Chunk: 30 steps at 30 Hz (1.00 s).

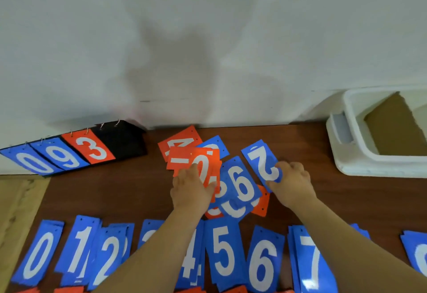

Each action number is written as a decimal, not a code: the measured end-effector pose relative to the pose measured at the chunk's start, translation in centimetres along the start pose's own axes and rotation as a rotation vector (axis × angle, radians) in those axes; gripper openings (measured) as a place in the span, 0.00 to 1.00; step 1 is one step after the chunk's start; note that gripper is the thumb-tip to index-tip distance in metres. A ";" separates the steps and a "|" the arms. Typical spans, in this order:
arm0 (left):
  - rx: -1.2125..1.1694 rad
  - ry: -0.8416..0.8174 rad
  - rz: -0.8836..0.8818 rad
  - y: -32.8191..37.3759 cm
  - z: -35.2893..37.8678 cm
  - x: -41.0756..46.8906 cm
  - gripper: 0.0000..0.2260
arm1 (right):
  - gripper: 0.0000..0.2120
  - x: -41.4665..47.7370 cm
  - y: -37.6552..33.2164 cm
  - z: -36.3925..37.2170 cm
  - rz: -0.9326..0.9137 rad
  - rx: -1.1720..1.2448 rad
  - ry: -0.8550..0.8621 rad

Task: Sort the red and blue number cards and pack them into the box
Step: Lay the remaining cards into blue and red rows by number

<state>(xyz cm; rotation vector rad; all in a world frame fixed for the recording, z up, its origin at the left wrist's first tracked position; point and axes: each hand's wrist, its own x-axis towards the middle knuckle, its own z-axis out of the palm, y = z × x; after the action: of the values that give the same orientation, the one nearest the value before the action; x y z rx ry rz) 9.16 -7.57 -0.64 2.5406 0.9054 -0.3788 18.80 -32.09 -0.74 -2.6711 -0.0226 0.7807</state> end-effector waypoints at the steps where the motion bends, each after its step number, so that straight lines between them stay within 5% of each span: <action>1: 0.015 -0.009 -0.011 0.3 0.3 0.8 0.36 | 0.28 0.3 0.0 0.3 0.014 0.004 0.004; 13: -0.081 -0.051 -0.152 0.6 1.5 3.5 0.50 | 0.29 2.9 0.4 1.6 0.081 0.175 0.066; 20: -0.230 -0.021 -0.075 -0.2 0.0 1.6 0.31 | 0.22 2.0 0.9 0.9 0.079 0.327 0.129; 26: -0.156 0.118 0.259 -1.5 -3.0 -1.8 0.12 | 0.12 -2.3 0.9 -1.0 0.003 0.577 0.238; 30: -0.377 0.221 0.283 -2.3 -5.1 -5.1 0.15 | 0.12 -6.8 -0.7 -2.9 -0.036 0.823 0.216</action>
<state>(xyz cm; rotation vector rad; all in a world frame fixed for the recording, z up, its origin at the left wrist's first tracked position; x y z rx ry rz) 4.42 -6.32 5.14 2.3352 0.6065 0.1500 14.66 -33.14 5.34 -1.9393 0.2491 0.3616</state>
